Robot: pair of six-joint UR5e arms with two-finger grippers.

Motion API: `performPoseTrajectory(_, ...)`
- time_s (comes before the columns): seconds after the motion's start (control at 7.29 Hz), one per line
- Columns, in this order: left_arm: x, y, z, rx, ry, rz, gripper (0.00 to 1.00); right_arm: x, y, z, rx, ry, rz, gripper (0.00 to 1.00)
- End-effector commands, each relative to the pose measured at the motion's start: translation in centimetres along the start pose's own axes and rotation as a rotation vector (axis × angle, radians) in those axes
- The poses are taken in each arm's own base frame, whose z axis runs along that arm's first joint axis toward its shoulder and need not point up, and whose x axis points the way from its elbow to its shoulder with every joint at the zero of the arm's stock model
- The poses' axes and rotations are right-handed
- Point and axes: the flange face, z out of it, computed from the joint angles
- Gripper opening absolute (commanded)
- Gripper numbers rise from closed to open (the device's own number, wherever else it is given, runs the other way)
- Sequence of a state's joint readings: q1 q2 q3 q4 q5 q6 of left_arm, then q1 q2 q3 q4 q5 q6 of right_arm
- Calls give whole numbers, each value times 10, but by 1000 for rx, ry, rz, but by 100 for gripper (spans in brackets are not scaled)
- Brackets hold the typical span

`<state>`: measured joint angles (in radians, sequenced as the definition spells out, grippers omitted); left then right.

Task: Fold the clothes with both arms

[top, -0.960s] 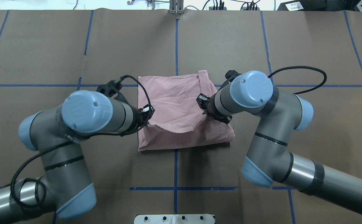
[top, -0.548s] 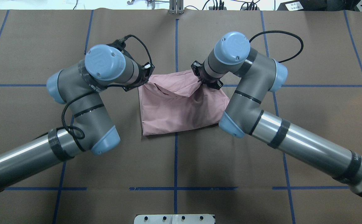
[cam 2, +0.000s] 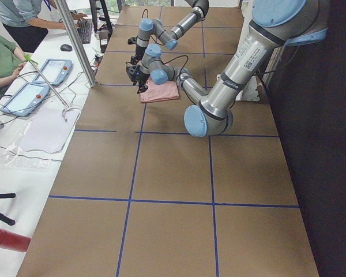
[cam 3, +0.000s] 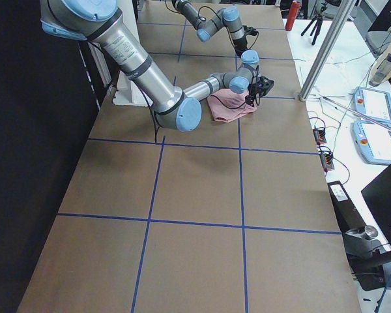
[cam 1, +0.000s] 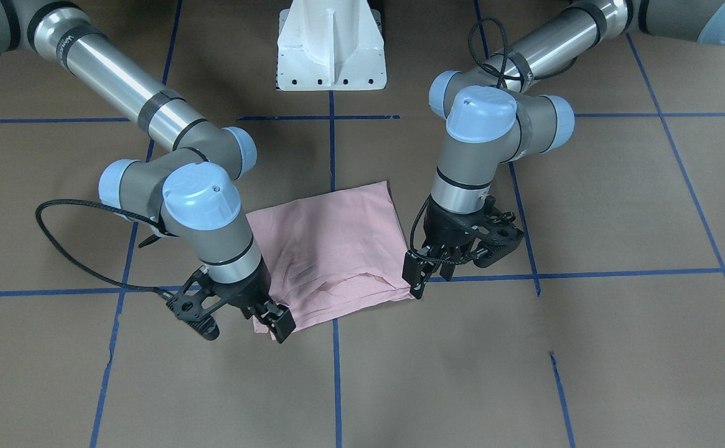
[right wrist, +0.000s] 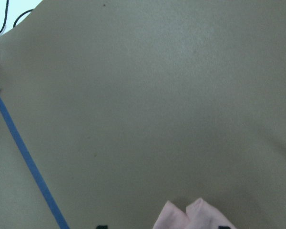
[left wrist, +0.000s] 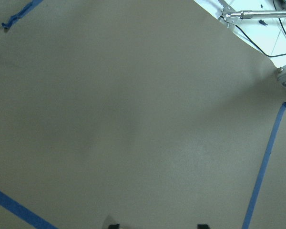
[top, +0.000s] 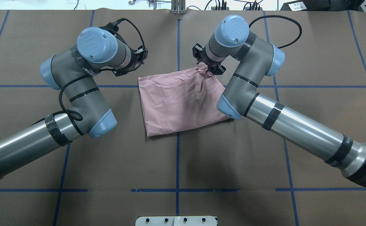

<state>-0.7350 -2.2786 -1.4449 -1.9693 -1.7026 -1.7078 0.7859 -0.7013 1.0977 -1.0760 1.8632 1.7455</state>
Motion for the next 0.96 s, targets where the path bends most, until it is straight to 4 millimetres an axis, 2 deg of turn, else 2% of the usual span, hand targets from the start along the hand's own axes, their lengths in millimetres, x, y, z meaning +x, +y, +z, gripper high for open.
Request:
performPoseTrajectory(0.0, -2, -8, -7, -29, 0, 73, 100, 2, -51, -18, 0, 5, -123, 100)
performPoseTrajectory(0.14, -13, -30, -30, -85, 17, 132, 100, 14, -101, -38, -39, 44, -181, 100)
performPoseTrajectory(0.27, -53, -58, -64, -96, 38, 227, 100, 37, -151, -67, -63, 84, -278, 100)
performPoseTrajectory(0.41, -87, -99, -91, -88, 31, 350, 100, 84, -199, -94, -57, 146, -382, 100)
performPoseTrajectory(0.55, -132, -135, -106, -75, -12, 458, 100, 145, -244, -120, -57, 204, -519, 100)
performPoseTrajectory(0.82, -228, -220, -138, -85, -87, 657, 100, 286, -331, -197, -139, 264, -730, 100)
